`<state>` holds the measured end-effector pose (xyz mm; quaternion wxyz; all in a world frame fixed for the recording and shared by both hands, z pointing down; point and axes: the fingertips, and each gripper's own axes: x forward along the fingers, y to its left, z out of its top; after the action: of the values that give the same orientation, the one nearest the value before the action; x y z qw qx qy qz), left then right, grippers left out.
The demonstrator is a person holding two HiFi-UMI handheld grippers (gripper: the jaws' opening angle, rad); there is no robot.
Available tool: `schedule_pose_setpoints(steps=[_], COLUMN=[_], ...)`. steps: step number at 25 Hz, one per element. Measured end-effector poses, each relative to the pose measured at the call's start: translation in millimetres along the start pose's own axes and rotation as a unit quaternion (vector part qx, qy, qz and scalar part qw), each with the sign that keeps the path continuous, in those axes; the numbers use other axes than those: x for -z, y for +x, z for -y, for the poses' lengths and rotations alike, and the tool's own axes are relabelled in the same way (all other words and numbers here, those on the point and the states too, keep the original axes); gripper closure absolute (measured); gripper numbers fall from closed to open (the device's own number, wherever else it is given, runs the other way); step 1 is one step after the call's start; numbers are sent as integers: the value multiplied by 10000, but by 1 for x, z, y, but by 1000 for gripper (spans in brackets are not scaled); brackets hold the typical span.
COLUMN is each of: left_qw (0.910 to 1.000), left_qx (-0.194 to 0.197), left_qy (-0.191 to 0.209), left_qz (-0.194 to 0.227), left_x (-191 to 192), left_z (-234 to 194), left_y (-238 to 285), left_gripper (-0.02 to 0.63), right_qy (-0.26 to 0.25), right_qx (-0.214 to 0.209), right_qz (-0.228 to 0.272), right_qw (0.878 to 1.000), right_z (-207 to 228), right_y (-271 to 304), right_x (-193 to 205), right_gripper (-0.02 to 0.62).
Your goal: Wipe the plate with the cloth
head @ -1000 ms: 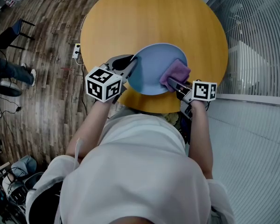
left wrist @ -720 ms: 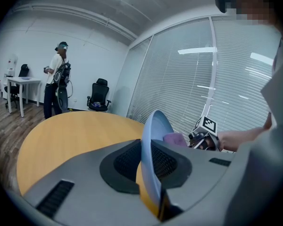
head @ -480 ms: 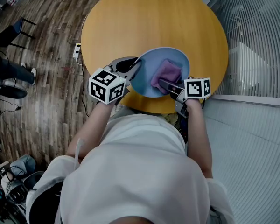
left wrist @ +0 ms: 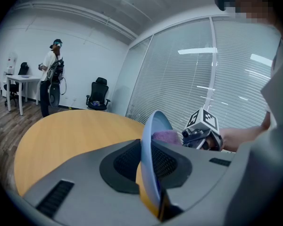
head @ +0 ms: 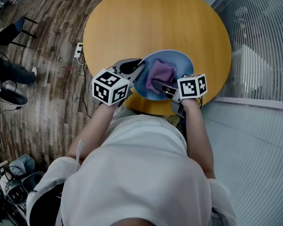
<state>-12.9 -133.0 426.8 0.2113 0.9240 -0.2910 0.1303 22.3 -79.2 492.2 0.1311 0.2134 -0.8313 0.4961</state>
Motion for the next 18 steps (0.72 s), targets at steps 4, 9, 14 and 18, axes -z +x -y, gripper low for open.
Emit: schedule_pose_setpoints(steps=[4, 9, 14, 18], left_qw=[10000, 9999, 9999, 9999], left_qx=[35, 102, 129, 139], left_qy=[-20, -23, -47, -50], left_qz=[-15, -60, -39, -11], left_x=[1, 3, 0, 0], left_z=[3, 5, 5, 4], left_y=[3, 9, 10, 8], left_gripper=[565, 565, 565, 565], right_qy=[-153, -210, -237, -185], right_qx=[4, -86, -62, -63], right_qz=[-157, -287, -259, -154], right_qw=[9998, 9993, 9994, 9997], right_z=[-7, -11, -11, -11], right_y=[7, 15, 14, 13], right_x=[1, 6, 4, 5], right_gripper=[508, 508, 508, 508])
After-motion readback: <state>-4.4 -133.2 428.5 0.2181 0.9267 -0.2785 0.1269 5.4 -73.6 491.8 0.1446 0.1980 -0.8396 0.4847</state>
